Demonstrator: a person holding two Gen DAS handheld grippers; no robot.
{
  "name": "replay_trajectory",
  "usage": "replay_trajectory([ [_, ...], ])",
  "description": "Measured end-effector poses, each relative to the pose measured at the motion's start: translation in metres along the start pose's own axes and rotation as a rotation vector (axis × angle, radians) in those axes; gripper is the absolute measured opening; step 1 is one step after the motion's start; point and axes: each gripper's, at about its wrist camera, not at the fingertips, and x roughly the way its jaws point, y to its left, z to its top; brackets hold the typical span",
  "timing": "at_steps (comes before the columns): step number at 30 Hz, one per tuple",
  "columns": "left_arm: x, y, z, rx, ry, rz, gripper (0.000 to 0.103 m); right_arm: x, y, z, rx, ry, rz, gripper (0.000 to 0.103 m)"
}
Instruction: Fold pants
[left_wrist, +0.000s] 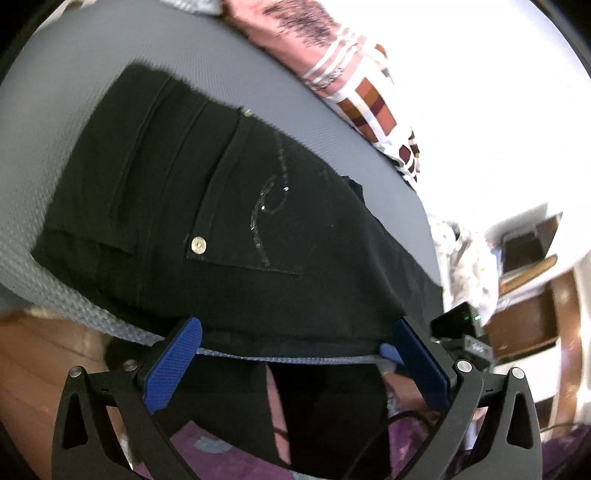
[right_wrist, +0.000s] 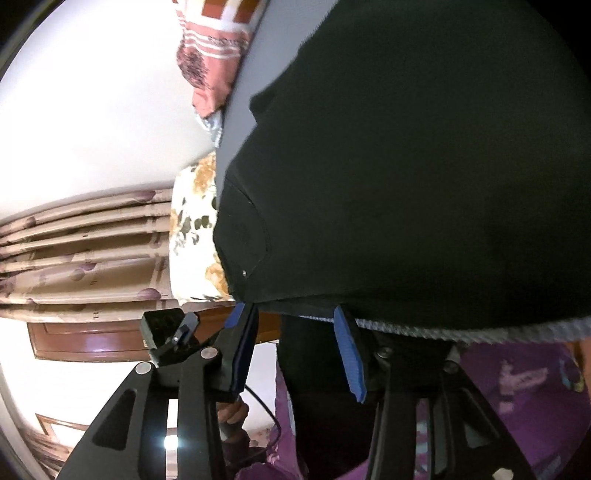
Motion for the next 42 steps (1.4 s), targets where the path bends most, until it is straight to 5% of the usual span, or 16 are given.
replay_trajectory([
  [10,0.005,0.004,0.001,-0.023,0.002,-0.004,0.103,0.028,0.002,0.008,0.050,0.005,-0.029,0.039],
  [13,0.001,0.002,0.001,-0.005,-0.016,0.013,0.103,0.035,0.006,0.009,0.012,-0.006,-0.095,0.008],
  [15,0.000,0.000,0.001,0.011,-0.020,0.033,0.103,0.036,-0.002,0.009,0.042,-0.008,-0.091,0.001],
  [19,-0.004,-0.001,0.002,0.044,-0.040,0.096,0.103,0.032,0.000,0.004,0.031,-0.009,-0.064,0.003],
  [23,-0.011,0.008,0.005,0.009,-0.052,0.095,0.103,0.029,0.012,-0.005,0.005,0.020,-0.023,0.003],
  [28,-0.019,0.012,0.007,-0.011,-0.064,0.101,0.103,0.036,0.012,-0.009,-0.011,0.052,-0.072,0.003],
  [32,-0.032,0.005,0.006,0.016,-0.092,0.122,0.103,0.043,0.016,-0.008,-0.017,0.107,-0.010,0.011],
  [35,-0.034,0.009,0.007,-0.011,-0.093,0.092,0.103,0.044,0.015,-0.003,-0.005,0.068,-0.053,0.028],
  [42,-0.026,0.017,0.005,-0.035,-0.077,0.084,0.103,0.045,0.003,0.004,0.110,0.006,-0.072,0.026],
])
